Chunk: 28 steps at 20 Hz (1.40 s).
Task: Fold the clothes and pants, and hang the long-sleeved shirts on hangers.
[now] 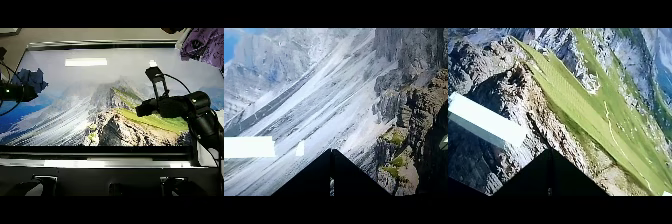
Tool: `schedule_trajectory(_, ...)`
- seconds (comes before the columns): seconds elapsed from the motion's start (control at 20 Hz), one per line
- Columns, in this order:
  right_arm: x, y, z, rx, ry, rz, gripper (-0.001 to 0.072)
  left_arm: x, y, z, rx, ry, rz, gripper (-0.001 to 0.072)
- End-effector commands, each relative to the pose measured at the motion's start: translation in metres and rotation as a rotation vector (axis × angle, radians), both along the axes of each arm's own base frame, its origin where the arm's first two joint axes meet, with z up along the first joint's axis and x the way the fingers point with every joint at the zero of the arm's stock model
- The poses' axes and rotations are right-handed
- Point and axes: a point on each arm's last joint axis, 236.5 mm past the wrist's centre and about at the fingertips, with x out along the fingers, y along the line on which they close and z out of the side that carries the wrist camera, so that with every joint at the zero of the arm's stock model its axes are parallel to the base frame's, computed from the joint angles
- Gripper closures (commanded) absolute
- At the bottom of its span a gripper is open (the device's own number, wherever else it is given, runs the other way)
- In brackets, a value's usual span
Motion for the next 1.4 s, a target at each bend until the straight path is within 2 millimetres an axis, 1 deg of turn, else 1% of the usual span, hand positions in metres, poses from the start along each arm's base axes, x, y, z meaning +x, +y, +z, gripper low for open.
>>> schedule_trajectory(0.0,-0.0001,0.0005,0.0008,0.001,-0.002,0.001,0.0682,-0.0001,0.0000,0.0002,0.000,-0.001,0.000,0.0688)
schedule_trajectory(1.25,-0.0001,0.0005,0.0008,0.001,-0.002,0.001,0.0682,0.0009,0.0001,0.0007,0.000,-0.005,0.001,0.0688)
schedule_trajectory(1.35,0.0000,0.0004,0.0008,0.001,-0.002,0.001,0.0682,0.0081,0.0017,0.0035,0.003,-0.036,0.009,0.0688)
